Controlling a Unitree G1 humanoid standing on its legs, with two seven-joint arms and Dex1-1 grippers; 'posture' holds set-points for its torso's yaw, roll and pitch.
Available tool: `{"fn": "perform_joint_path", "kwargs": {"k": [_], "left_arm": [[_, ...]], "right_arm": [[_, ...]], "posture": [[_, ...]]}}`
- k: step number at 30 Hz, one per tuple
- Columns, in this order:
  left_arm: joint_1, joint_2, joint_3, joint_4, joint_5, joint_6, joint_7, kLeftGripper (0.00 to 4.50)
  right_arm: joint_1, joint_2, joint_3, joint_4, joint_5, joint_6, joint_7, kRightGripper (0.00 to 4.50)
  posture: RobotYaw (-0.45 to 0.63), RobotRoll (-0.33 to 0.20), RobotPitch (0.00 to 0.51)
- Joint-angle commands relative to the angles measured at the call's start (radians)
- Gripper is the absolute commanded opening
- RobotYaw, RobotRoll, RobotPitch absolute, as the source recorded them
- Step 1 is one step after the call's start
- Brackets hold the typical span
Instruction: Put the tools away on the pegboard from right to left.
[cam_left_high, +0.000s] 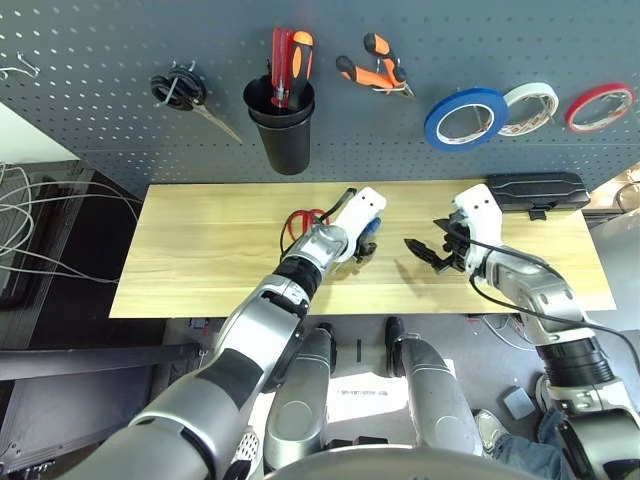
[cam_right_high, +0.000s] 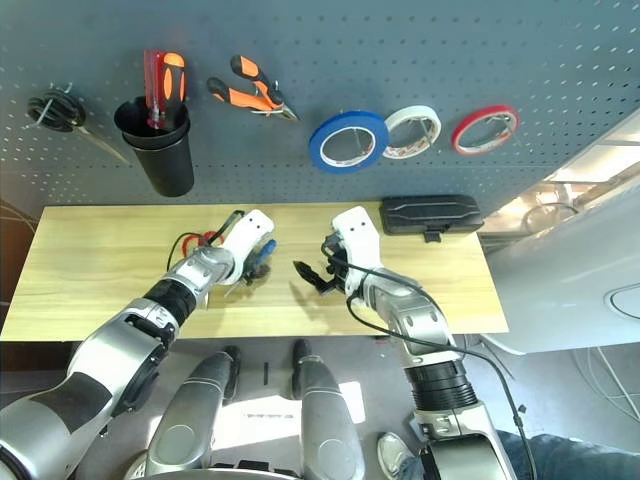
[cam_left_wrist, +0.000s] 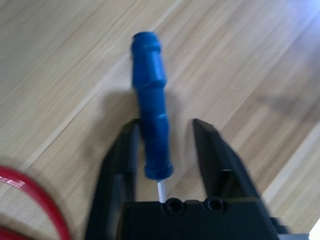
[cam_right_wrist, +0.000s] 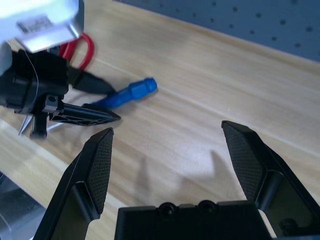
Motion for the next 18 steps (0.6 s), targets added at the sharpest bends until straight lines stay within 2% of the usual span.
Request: {"fn": "perform_joint_path", "kwargs": {"k": [1, 6, 11, 18], "left_arm": [[0.044, 0.011, -0.001, 0.018, 0.017, 0.005, 0.012, 0.64], [0.071, 0.028, 0.001, -0.014, 0.016, -0.027, 0.015, 0.53], [0.118, 0.057, 0.036, -0.165, -0.022, -0.113, 0.007, 0.53], [0.393, 0.151, 0.097, -0.774, -0.136, -0.287, -0.082, 0.53]], "right_arm": [[-0.009, 0.004, -0.011, 0.016, -0.005, -0.020, 0.001, 4.50], [-0.035, -0.003, -0.015, 0.048, -0.009, -0.043, 0.012, 4.50], [-0.049, -0.041, -0.030, 0.049, 0.008, -0.048, 0.064, 4.50], [-0.066, -0.096, -0.083, 0.096, 0.006, -0.075, 0.095, 4.50]], "posture": [[0.07, 0.000, 0.348], [0.09, 0.000, 0.346], [0.09, 0.000, 0.346], [0.09, 0.000, 0.335]]}}
